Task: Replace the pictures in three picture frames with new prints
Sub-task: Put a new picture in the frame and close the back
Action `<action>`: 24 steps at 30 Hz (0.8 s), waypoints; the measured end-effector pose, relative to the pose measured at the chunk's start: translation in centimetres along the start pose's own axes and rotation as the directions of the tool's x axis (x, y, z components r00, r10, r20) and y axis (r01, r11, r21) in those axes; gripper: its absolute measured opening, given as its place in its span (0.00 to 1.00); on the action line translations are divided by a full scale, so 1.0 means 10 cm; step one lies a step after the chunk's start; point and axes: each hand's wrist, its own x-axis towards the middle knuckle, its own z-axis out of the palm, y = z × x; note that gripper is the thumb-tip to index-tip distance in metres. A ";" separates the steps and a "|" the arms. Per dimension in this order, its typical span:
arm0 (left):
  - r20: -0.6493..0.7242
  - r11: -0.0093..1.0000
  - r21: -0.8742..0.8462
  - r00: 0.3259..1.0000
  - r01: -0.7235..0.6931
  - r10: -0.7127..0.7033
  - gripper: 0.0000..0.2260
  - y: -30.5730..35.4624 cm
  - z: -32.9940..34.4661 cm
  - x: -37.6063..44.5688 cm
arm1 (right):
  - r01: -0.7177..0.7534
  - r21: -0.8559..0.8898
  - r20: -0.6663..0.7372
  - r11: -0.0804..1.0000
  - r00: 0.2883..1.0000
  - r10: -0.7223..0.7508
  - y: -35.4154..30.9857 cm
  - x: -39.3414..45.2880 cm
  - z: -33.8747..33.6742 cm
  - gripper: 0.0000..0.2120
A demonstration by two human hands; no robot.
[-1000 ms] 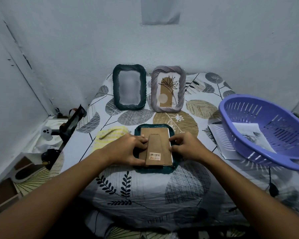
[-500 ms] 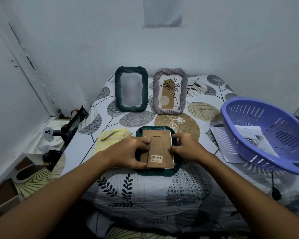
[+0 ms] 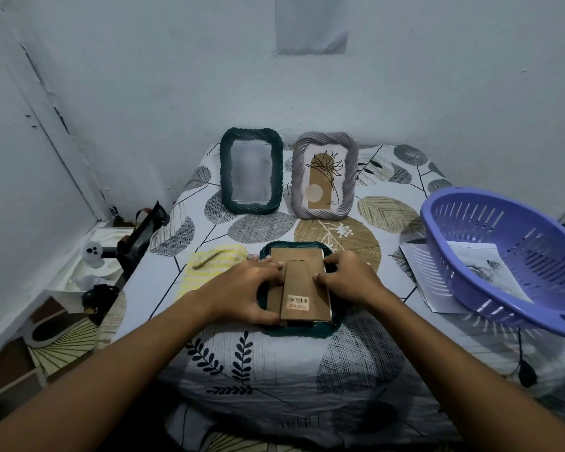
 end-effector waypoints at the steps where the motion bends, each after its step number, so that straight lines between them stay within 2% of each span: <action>1: 0.000 1.000 -0.002 1.000 0.001 -0.001 0.35 0.00 0.00 0.00 | -0.007 0.029 -0.006 1.000 1.000 0.007 0.00 0.00 0.00 0.14; 4: -0.012 1.000 0.006 1.000 -0.005 0.005 0.35 0.01 -0.02 0.00 | -0.028 0.098 -0.031 0.995 0.999 0.031 0.00 0.01 0.01 0.19; 11: 0.013 0.999 0.037 1.000 0.023 -0.023 0.38 0.00 -0.01 0.01 | -0.031 0.087 -0.031 0.996 0.999 0.034 0.01 0.04 0.04 0.15; 19: 0.065 0.995 0.084 0.996 0.052 -0.057 0.48 -0.04 -0.06 0.04 | 0.000 0.062 -0.006 0.998 1.000 0.000 0.02 0.05 0.02 0.26; 24: 0.115 0.996 0.070 0.992 0.053 -0.060 0.44 -0.05 -0.12 0.08 | 0.027 0.001 0.017 1.000 0.999 -0.027 0.00 0.05 0.00 0.25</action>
